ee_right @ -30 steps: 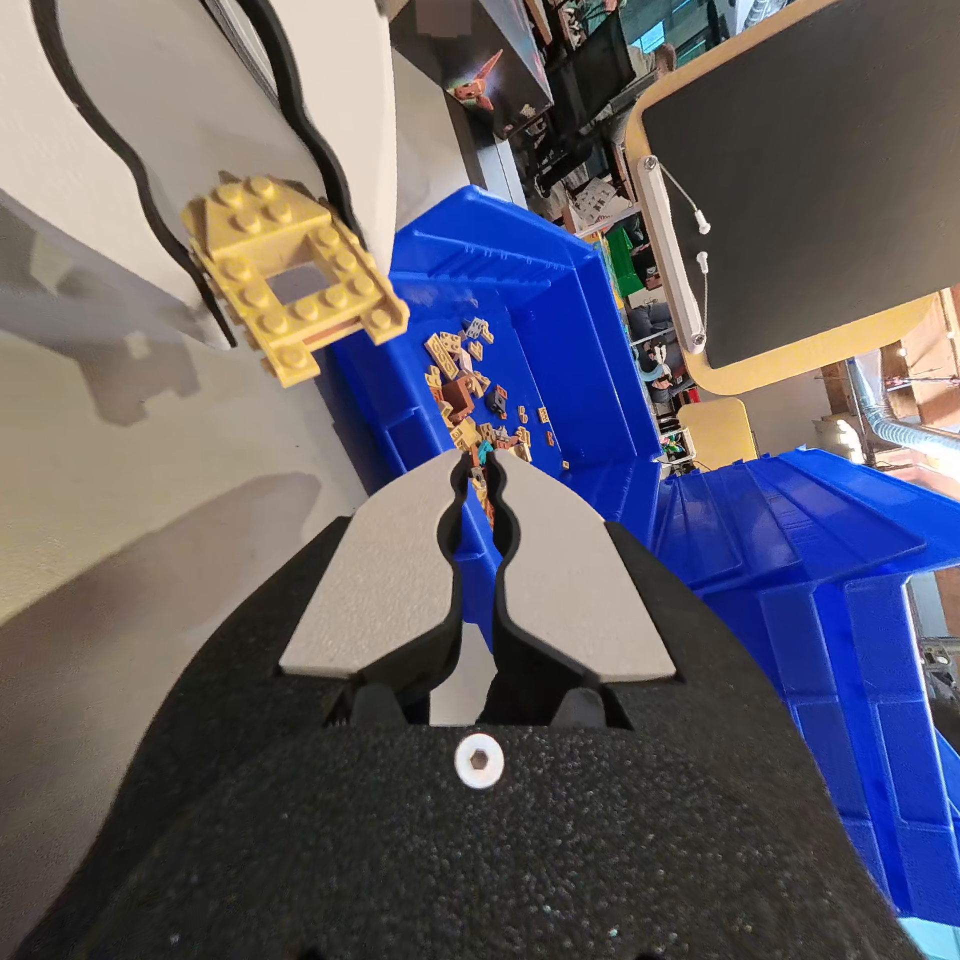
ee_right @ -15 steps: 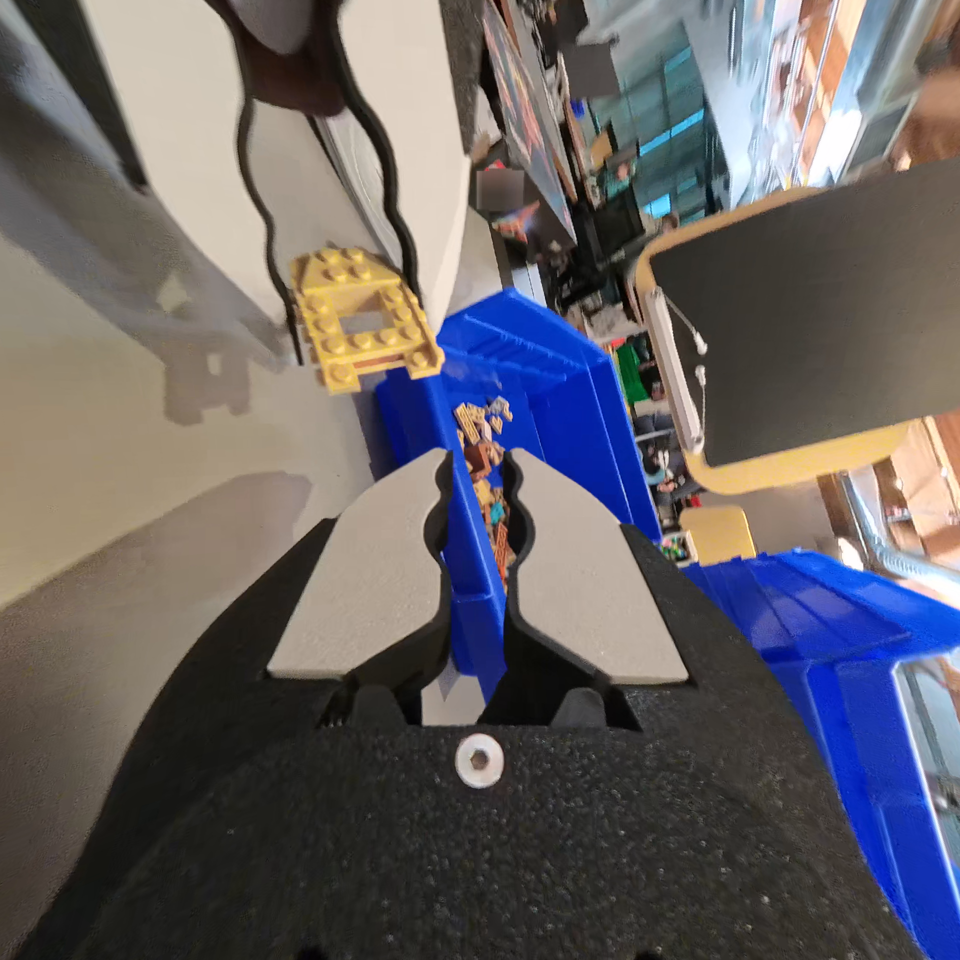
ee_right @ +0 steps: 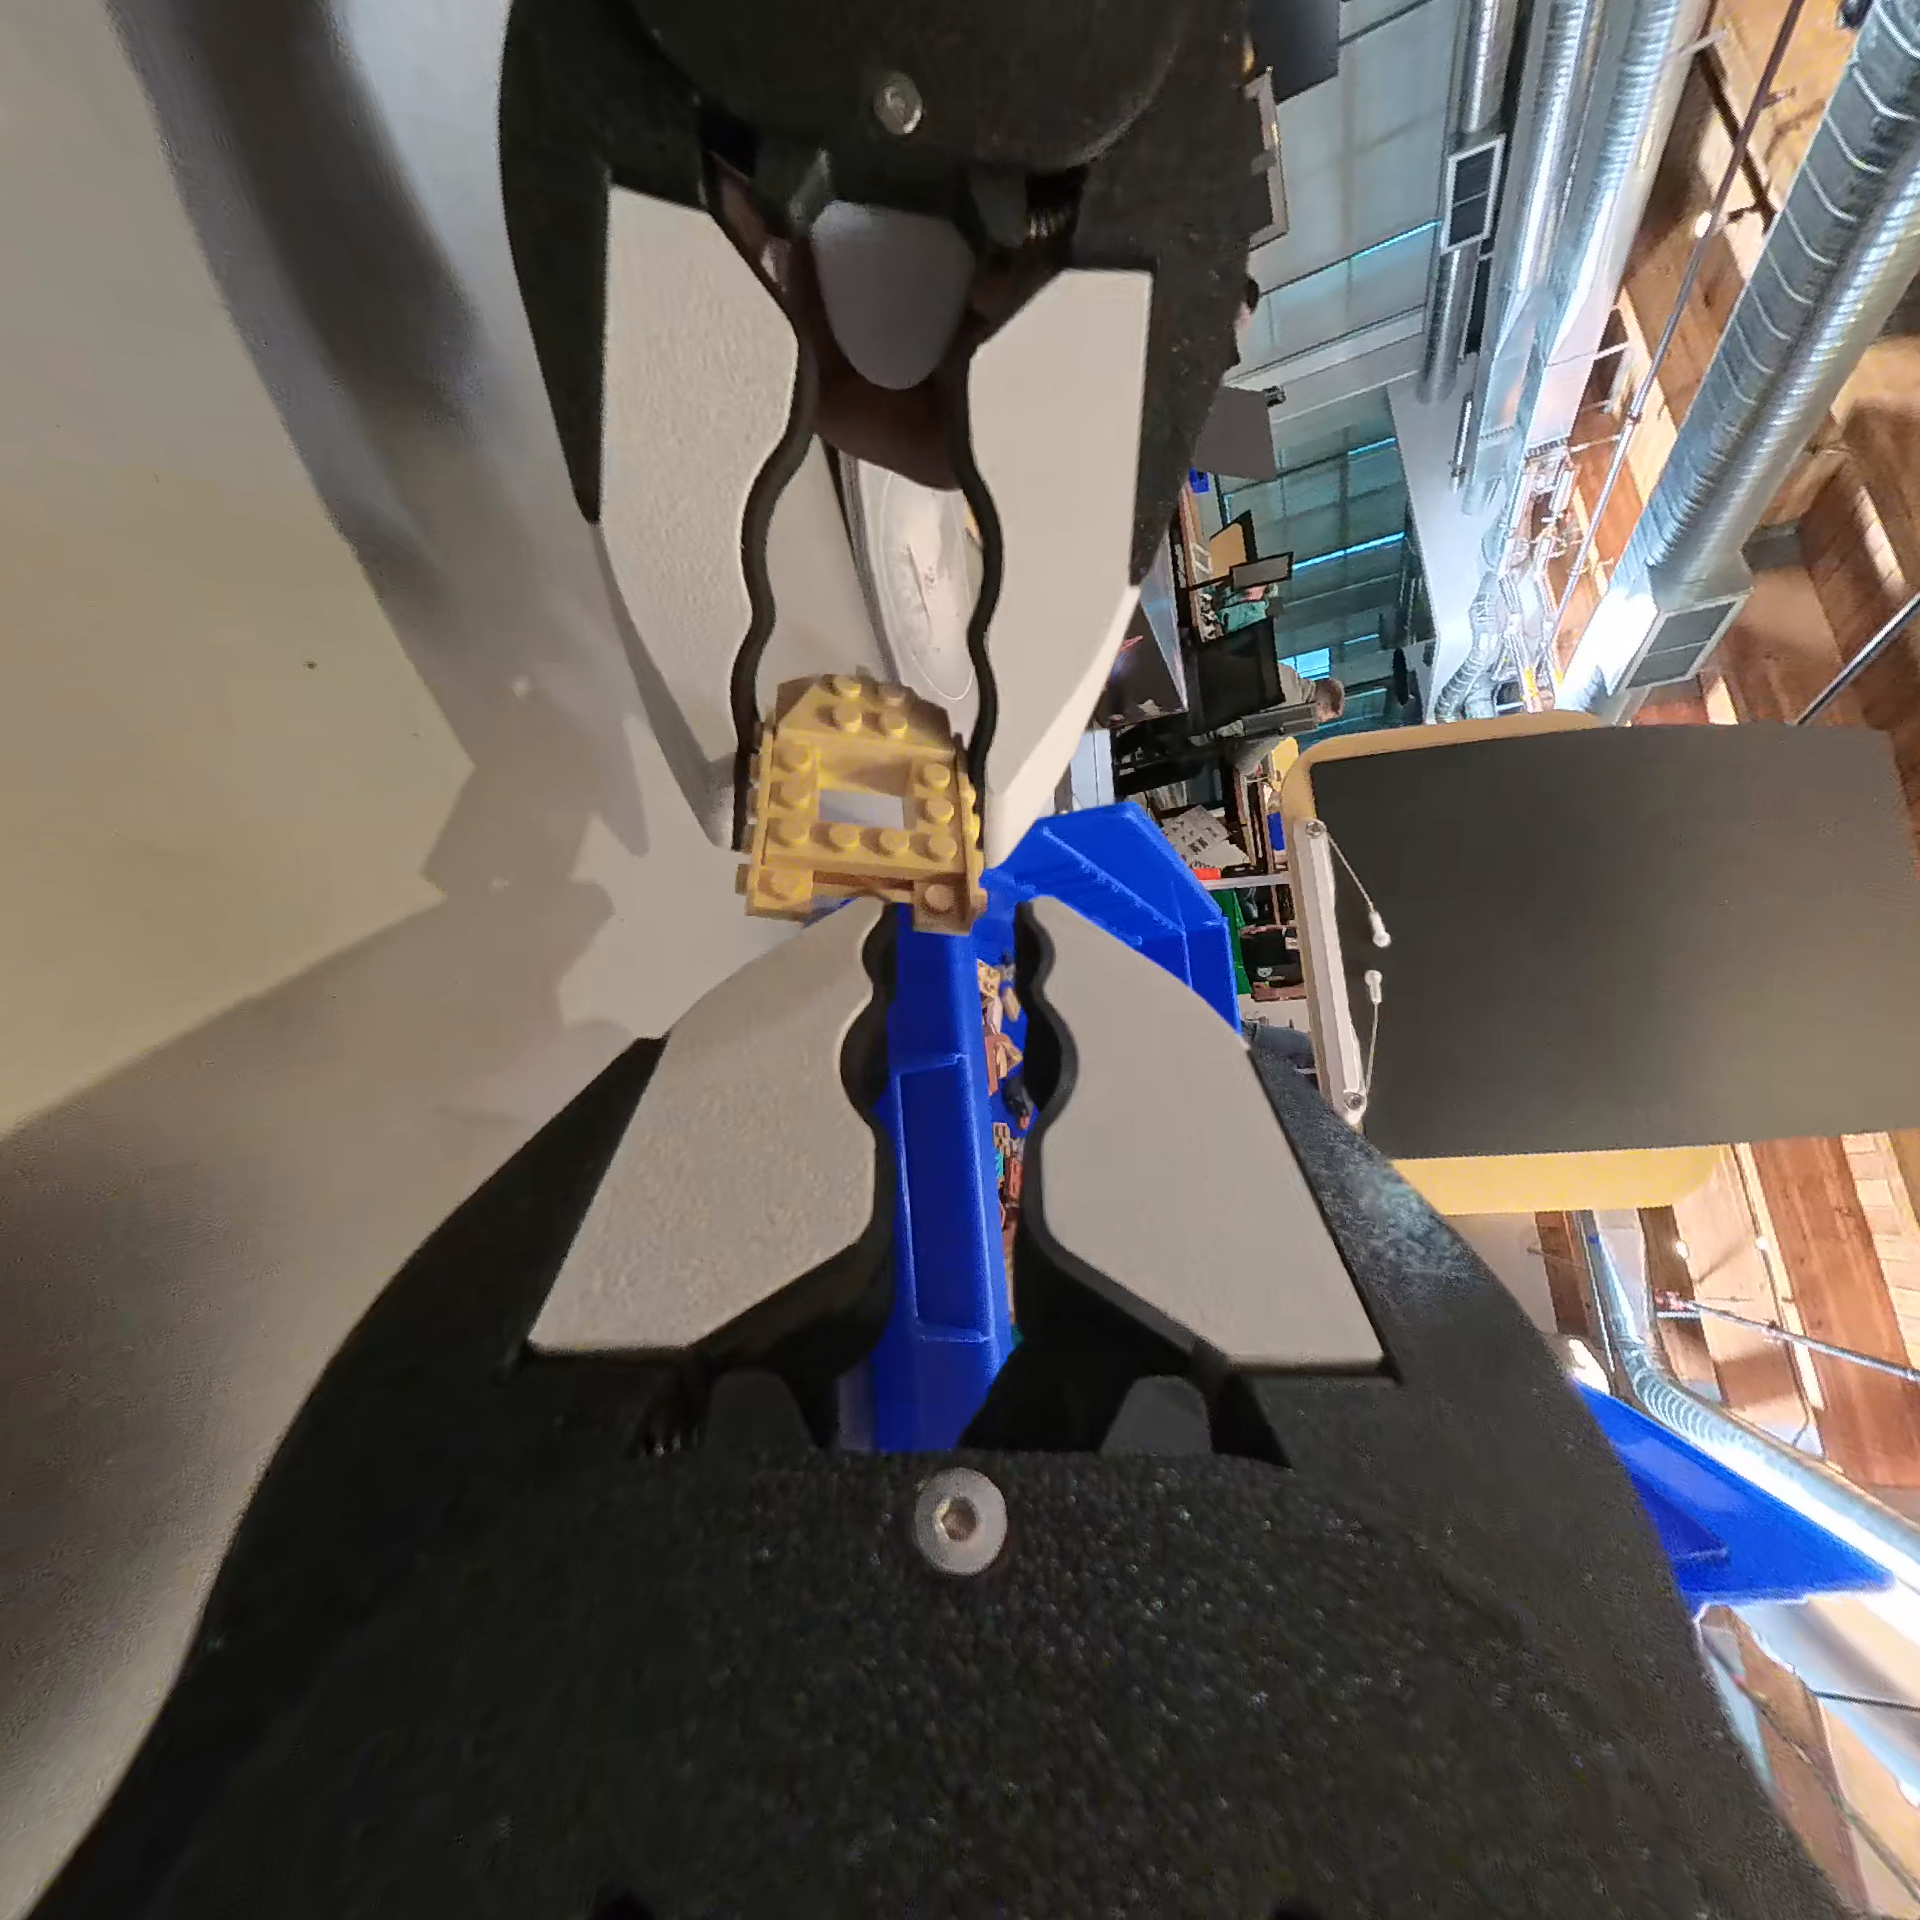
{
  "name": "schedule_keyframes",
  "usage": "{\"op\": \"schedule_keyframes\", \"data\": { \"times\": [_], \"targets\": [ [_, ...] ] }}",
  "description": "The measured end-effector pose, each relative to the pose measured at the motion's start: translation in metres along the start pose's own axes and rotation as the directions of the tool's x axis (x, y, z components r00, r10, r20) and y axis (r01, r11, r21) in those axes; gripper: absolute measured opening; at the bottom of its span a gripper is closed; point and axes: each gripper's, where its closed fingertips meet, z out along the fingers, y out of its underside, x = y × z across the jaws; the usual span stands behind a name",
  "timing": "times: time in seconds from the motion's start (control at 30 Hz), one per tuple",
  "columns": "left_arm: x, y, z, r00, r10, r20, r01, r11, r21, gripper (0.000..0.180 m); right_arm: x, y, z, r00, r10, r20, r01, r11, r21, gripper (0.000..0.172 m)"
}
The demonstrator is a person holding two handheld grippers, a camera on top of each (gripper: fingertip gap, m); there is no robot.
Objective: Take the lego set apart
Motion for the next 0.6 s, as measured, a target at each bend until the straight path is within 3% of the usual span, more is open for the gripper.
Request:
{"op": "schedule_keyframes", "data": {
  "times": [0.07,0.3,0.47,0.6],
  "targets": [
    [-0.001,0.001,0.000,1.000,0.022,0.009,-0.022,1.000,-0.005,0.045,-0.001,0.000,0.000,1.000,-0.024,-0.001,0.024,1.000,-0.005,0.012],
    [-0.011,0.001,-0.002,0.997,0.011,0.070,-0.011,1.000,0.001,0.045,0.009,0.000,0.000,0.997,-0.035,-0.065,0.033,0.999,-0.019,0.011],
    [-0.021,0.000,-0.009,0.983,-0.178,0.045,0.174,0.982,0.072,0.047,0.020,0.002,-0.002,0.988,0.134,-0.082,-0.133,0.991,0.018,0.011],
    [-0.034,-0.007,-0.017,0.916,-0.401,-0.009,0.396,0.902,0.171,0.050,0.034,0.001,-0.007,0.947,0.305,-0.097,-0.296,0.950,0.095,0.011]
  ]
}}
